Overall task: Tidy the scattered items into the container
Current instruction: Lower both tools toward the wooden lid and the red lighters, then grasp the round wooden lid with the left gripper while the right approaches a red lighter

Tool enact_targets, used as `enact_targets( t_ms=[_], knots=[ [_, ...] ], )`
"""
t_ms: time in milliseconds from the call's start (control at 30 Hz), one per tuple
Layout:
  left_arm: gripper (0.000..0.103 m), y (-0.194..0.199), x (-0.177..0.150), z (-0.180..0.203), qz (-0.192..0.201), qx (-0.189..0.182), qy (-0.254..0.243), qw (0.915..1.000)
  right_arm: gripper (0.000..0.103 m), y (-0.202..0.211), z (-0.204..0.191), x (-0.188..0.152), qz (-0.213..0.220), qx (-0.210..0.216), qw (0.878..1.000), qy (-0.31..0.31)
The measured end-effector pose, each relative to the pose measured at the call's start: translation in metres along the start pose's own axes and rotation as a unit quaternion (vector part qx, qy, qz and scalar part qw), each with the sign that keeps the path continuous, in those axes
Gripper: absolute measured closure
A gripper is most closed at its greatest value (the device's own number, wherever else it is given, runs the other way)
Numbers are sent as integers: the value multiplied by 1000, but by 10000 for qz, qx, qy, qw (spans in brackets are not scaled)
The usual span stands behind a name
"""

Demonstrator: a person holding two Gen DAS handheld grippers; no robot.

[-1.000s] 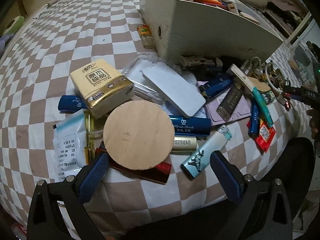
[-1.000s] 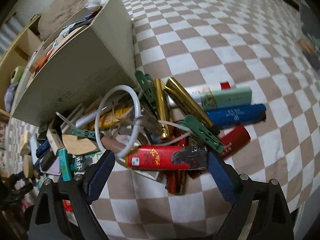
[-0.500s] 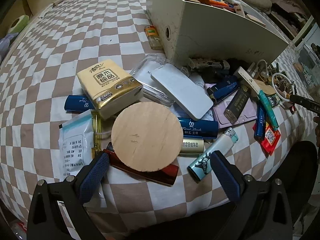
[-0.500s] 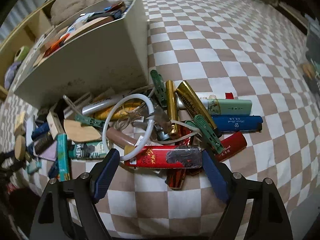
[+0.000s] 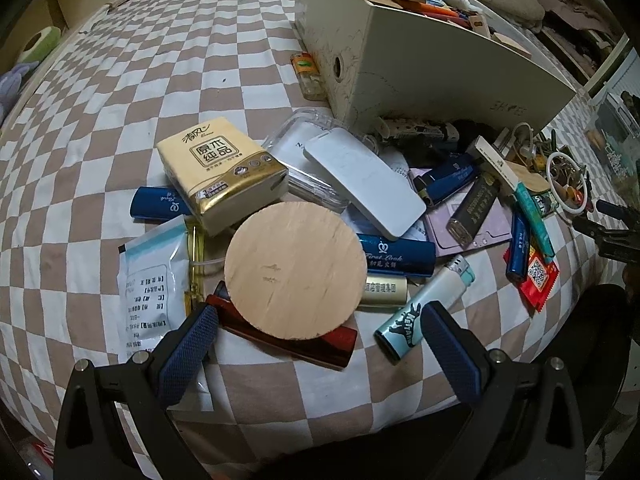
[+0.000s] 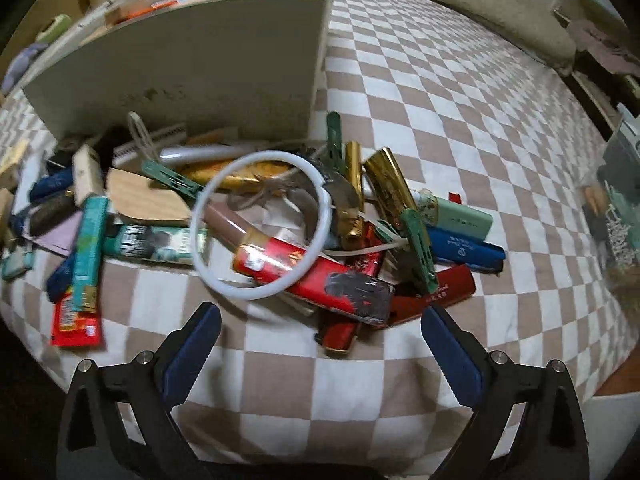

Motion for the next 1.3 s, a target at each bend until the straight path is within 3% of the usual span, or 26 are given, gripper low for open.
enact_targets(
  t_ms=[167, 367, 600, 667, 733, 800, 867, 933, 1000, 1300],
  knots=[
    [1, -3, 1, 0, -18, -3, 30, 10000, 3, -2, 11, 2, -75, -64, 9997, -219],
    [1, -8, 3, 1, -67, 28, 8, 10000, 3, 3, 35, 9, 65, 386, 9908, -1293],
    [1, -10, 6, 2, -62, 212, -84, 9997, 4, 6, 48, 6, 41, 547, 9831, -1744],
    [2, -10, 7, 4, -48, 220, -126, 9997, 13, 10, 49, 5, 68, 590, 9840, -1680],
    [2, -11, 8, 5, -49, 226, -158, 9996, 33, 16, 49, 4, 71, 681, 9861, -1516],
    [11, -11, 9, 6, -34, 256, -196, 9995, 41, 22, 47, 1, 22, 894, 9864, -1381],
    [23, -10, 10, 6, 25, 295, -230, 9993, 49, 30, 48, -2, 13, 846, 9900, -1132],
    [28, -9, 10, 7, 57, 253, -241, 9994, 62, 37, 50, -6, -19, 758, 9931, -898],
    [41, -7, 11, 7, 99, 250, -251, 9993, 65, 43, 55, -13, -74, 756, 9943, -752],
    [42, 1, 4, 16, 178, 130, -292, 9993, 79, 63, 88, -40, -106, 735, 9955, -583]
  ],
)
Point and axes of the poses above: each gripper's, at about its wrist camera, not at the fingertips, and y roughly against the way its jaws point, z to its right, x to its top, the point moved 9 cm from there along -y, roughly the way its jaws point, and after that the axes turned 10 degrees about x, right-handed, at the moved point
